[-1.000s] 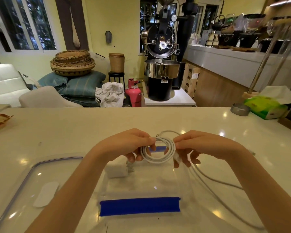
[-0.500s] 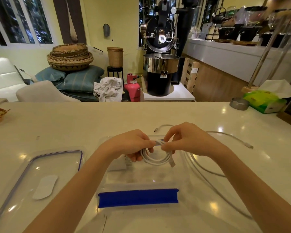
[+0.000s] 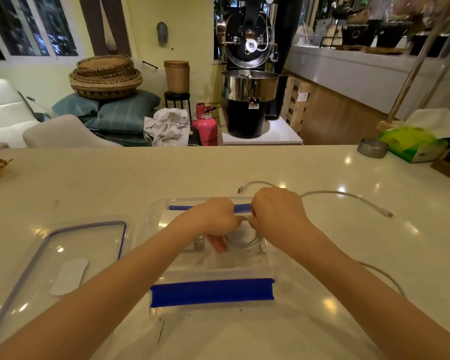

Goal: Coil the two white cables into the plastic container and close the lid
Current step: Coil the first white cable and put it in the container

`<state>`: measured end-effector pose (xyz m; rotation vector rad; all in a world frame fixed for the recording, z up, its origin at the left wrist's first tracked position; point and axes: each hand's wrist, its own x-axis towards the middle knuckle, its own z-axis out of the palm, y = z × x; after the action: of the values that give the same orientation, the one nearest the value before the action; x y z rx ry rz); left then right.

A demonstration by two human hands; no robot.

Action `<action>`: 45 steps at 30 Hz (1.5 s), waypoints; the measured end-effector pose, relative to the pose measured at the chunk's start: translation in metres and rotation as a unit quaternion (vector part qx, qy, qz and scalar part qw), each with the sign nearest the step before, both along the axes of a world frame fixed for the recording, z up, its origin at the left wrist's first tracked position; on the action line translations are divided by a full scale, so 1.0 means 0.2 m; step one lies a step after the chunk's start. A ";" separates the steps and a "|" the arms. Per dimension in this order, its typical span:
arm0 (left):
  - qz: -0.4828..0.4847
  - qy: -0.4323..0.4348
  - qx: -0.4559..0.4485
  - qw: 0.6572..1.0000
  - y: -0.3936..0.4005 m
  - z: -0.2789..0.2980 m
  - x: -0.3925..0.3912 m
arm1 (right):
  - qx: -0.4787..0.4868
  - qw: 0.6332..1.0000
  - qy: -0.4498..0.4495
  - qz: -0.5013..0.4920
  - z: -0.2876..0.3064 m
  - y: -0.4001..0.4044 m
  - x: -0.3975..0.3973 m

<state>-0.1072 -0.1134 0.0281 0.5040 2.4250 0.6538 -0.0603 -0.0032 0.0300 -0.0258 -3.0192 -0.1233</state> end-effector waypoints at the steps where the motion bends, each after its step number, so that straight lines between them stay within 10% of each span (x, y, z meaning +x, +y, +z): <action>1: 0.001 0.001 -0.002 1.000 0.00 -0.01 0.00 | 0.013 1.000 -0.003 0.004 -0.01 0.00 0.00; 28: -0.052 0.103 -0.078 0.990 0.01 -0.05 0.07 | 0.090 0.996 -0.014 0.017 -0.04 -0.01 -0.01; 45: -0.053 0.167 -0.027 0.984 -0.02 -0.01 0.09 | -0.295 0.950 0.097 0.037 0.22 0.26 0.11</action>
<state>-0.0900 -0.1169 0.0264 0.7660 2.6952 0.4890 -0.0382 0.0489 0.0744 0.0211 -2.7361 0.7410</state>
